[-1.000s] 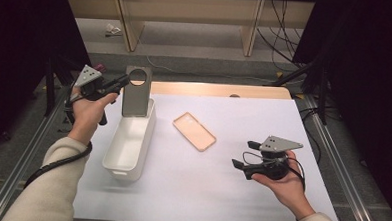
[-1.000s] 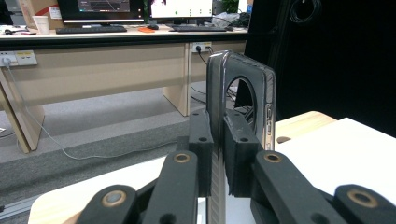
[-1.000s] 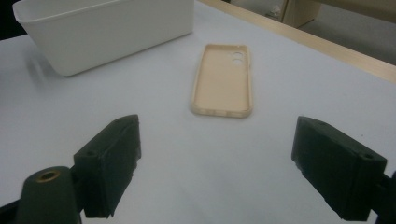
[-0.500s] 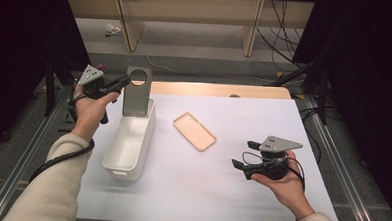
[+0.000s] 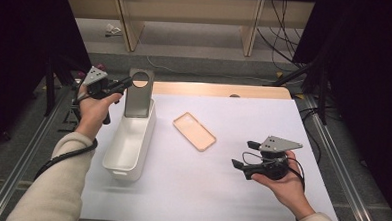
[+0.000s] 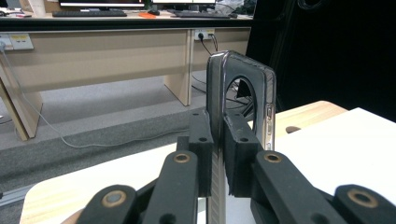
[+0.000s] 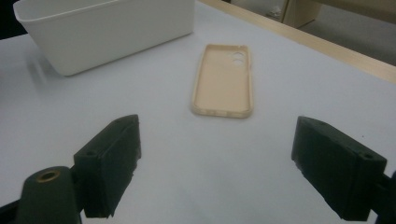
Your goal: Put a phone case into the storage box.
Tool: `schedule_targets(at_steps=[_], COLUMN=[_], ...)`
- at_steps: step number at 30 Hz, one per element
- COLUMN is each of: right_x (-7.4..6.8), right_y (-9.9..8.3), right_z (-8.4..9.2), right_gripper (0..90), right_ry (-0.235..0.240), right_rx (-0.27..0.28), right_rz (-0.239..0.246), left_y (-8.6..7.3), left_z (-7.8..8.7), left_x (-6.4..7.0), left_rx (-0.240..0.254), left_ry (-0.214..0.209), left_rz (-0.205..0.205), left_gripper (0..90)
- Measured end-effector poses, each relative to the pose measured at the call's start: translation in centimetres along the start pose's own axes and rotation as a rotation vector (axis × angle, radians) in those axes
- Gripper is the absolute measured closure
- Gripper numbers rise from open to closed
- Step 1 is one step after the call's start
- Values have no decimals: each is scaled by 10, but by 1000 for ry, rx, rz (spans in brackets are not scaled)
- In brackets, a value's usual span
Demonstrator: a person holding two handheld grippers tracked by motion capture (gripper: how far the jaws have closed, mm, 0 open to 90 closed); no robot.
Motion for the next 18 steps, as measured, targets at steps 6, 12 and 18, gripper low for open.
schedule_targets(at_steps=[6, 12, 18], right_x=[0, 0, 0], right_y=[0, 0, 0], right_z=[0, 0, 0], right_gripper=[166, 166, 166], right_ry=[0, 1, 2], right_rx=[-1, 0, 0], right_rz=[-3, -2, -2], left_y=[-3, -6, -9], left_z=[-4, -9, -12], left_x=[-1, -2, -6], left_rx=[-6, -15, -24], left_ry=[0, 2, 11], left_rz=[8, 16, 19], left_gripper=[824, 824, 824])
Point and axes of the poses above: each handheld gripper's, and its own axes: z roughly backward along the jaws, y roughly out of its top, x roughly to its right, the point moved 10 cm from there along -z, roughly forward along the jaws, and after that the axes turned 11 degrees about z, right-handed, at the moved point
